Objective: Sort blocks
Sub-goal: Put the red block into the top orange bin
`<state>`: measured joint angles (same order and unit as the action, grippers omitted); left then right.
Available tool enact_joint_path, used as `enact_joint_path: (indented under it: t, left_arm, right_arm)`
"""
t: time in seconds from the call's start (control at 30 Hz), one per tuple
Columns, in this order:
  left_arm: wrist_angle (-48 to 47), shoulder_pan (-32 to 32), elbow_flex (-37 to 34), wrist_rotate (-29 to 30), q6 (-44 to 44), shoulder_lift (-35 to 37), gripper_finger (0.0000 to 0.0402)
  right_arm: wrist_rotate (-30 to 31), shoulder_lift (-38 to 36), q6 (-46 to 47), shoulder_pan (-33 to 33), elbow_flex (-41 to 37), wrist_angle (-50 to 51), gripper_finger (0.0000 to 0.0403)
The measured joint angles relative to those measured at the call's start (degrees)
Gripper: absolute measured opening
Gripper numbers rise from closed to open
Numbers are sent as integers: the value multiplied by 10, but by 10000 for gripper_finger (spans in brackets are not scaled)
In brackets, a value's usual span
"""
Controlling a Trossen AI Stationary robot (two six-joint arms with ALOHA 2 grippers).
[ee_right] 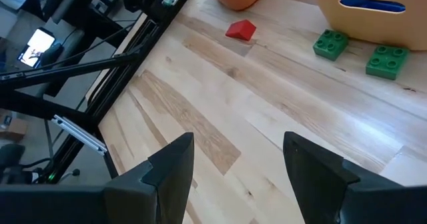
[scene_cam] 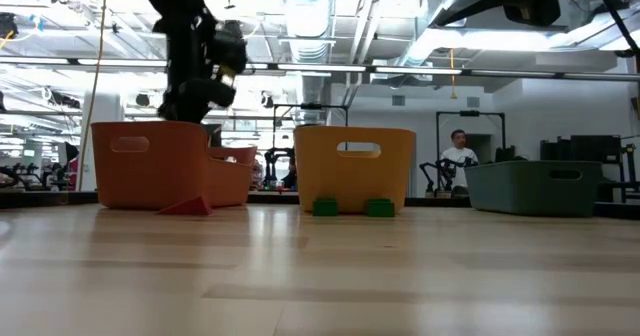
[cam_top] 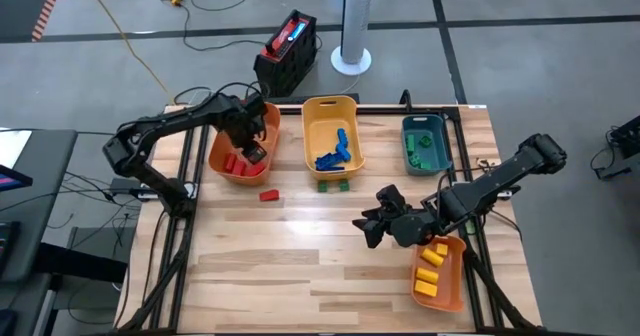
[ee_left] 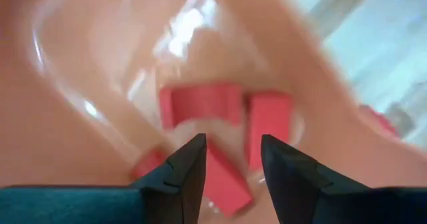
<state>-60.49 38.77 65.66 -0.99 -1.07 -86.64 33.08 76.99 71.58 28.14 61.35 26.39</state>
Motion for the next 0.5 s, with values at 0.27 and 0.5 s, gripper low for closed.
enact_joint_path:
  t: [0.27,0.5]
  left_arm:
    - [80,-111,45,2,59,48,136]
    - [79,-268,53,-9,95,40,135]
  right_arm:
    - [0,0,-5,-4,0,6,240]
    - [0,0,-14,-12,0,5,240]
